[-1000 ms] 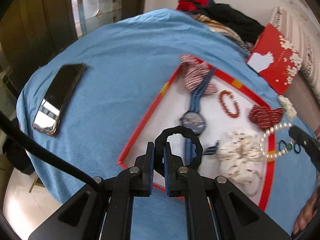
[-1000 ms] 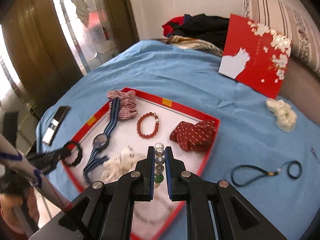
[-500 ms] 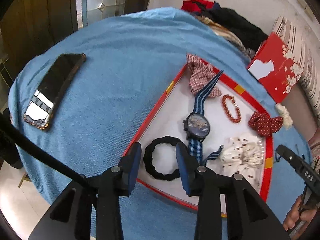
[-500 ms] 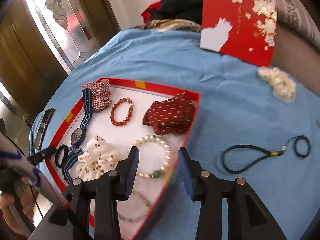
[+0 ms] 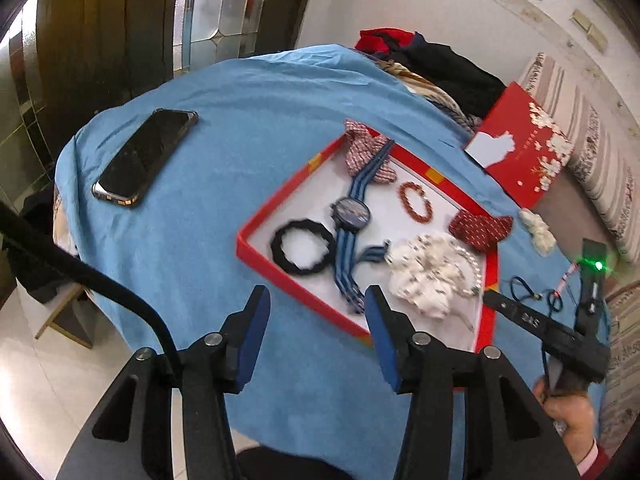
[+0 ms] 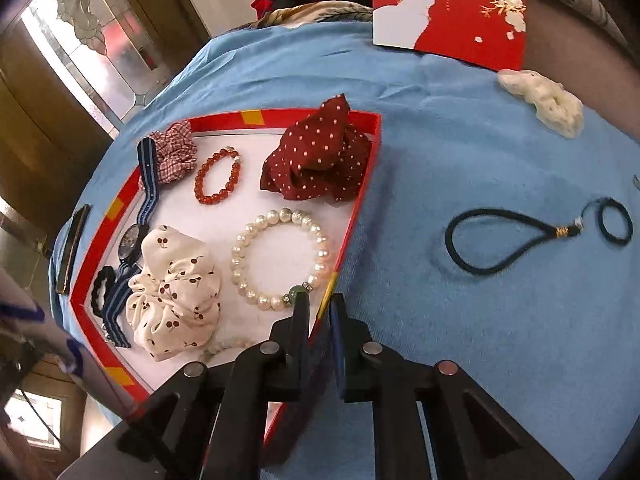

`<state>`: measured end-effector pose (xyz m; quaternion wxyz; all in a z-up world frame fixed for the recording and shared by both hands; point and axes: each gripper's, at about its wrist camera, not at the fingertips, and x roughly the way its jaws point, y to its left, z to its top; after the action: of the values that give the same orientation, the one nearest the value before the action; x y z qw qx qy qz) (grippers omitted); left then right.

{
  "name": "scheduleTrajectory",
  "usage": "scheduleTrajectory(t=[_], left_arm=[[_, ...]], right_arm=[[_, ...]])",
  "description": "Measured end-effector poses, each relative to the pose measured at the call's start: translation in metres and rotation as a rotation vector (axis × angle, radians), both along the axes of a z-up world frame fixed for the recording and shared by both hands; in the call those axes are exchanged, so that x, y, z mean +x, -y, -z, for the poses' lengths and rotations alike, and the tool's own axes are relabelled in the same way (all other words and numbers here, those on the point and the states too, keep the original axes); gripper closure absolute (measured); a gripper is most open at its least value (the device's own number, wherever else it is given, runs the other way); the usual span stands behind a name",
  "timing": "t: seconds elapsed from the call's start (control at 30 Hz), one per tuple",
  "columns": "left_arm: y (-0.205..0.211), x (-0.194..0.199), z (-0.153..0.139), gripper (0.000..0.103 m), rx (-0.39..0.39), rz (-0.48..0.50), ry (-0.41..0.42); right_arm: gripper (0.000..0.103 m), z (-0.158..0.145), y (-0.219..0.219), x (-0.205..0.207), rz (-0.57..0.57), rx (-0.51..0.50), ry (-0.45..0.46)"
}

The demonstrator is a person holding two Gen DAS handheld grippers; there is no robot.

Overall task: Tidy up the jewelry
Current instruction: 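Carry the black scrunchie and pearl bracelet into the tray and open both tools, then move both tools back over the black lanyard cord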

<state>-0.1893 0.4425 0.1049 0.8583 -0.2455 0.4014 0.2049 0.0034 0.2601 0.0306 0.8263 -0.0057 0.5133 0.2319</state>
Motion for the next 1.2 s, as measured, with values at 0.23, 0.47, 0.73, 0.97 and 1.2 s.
scheduleTrajectory(t=[0.23,0.47,0.73,0.97,1.2], left_arm=[[0.030,-0.005,-0.014,0.055,0.028,0.041,0.017],[0.065,-0.014,-0.031,0.049,0.064,0.081,0.040],[0.128,-0.013,-0.038,0.048,0.121,0.197,0.035],[0.191,-0.012,-0.048,0.048,0.150,0.336,0.038],[0.241,0.004,-0.048,0.045,0.216,0.479,0.021]], right_arm=[[0.088,-0.003,0.015,-0.022,-0.024,0.025,-0.008],[0.054,-0.047,0.085,-0.064,0.021,0.033,0.166],[0.054,-0.024,0.203,-0.119,0.163,-0.081,0.195],[0.054,-0.018,0.274,-0.150,0.297,-0.088,0.197],[0.054,-0.021,0.303,-0.160,0.348,-0.036,0.211]])
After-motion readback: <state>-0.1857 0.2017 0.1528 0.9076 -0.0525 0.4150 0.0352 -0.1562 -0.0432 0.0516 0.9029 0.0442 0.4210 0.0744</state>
